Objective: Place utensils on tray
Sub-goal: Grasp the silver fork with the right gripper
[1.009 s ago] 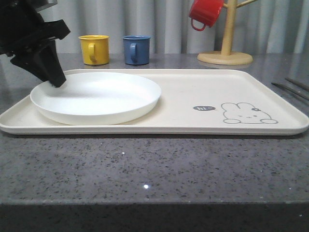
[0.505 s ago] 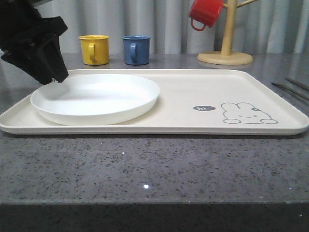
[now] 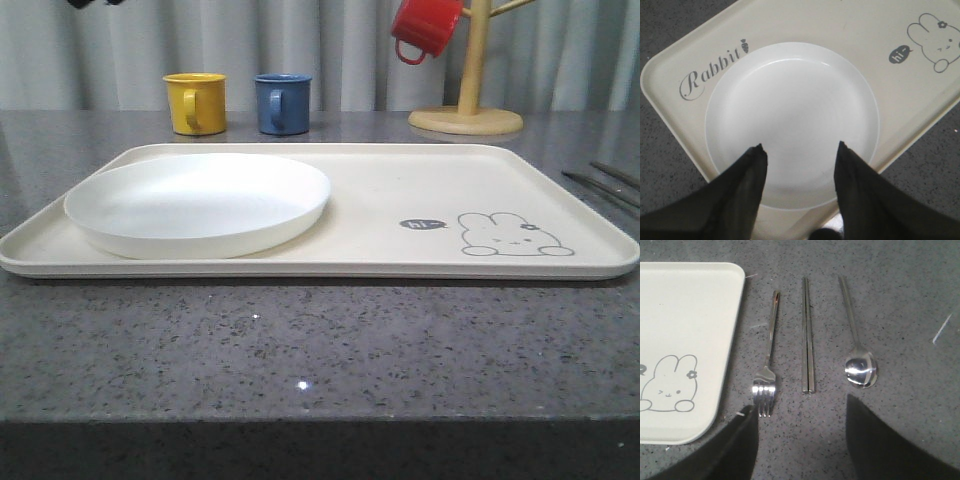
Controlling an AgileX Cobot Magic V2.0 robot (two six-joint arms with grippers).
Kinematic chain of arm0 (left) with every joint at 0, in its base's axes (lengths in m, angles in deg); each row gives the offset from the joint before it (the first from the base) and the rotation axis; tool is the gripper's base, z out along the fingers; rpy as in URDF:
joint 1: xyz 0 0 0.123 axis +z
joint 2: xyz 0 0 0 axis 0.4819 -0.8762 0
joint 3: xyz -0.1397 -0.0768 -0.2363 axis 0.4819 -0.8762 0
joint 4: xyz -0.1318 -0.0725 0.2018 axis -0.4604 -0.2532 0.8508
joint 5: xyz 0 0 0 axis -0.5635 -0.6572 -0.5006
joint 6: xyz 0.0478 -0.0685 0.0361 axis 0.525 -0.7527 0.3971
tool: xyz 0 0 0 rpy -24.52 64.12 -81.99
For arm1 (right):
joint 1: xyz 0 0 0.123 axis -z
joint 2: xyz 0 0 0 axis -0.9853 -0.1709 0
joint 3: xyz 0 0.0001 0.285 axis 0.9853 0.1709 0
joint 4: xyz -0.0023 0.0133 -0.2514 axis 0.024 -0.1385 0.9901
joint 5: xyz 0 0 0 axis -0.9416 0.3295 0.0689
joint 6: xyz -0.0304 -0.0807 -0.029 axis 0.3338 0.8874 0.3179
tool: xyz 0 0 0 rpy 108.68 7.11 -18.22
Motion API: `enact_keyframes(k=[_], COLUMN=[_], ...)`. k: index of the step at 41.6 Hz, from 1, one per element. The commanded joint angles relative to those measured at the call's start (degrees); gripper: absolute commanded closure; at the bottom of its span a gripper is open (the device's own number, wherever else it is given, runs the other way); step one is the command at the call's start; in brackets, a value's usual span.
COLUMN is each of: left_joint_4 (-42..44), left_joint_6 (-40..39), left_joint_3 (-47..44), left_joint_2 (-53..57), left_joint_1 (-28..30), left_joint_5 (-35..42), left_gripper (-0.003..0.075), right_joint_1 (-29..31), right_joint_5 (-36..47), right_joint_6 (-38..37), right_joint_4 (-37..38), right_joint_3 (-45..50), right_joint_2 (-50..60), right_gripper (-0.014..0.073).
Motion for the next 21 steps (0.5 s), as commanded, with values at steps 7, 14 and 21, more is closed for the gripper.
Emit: enact_keyframes(k=[7,14,21], left_joint_4=[2.69,2.79,2.79], left_joint_6=[-7.05,-7.05,-7.05], left_joint_3=[-10.42,-15.71,-16.73], left_joint_2=[13.99,19.5,21.18], left_joint_1=[-1.47,-1.47,-1.47], left_joint_5=[6.75,6.75,6.03], left_gripper=[0.0395,0.0395,0.0395], right_joint_1=[0.05,0.05,0.05], right_joint_5=[4.63,4.63,4.98], right_joint_6=[0.6,0.54,0.54], right_joint_4=[0.16,-0.01,-0.26], right_joint_3=[-1.53,-1.53,-1.53], right_joint_2=[-0.3,-0.3,-0.3], right_gripper=[0.0169,0.0169,0.0169])
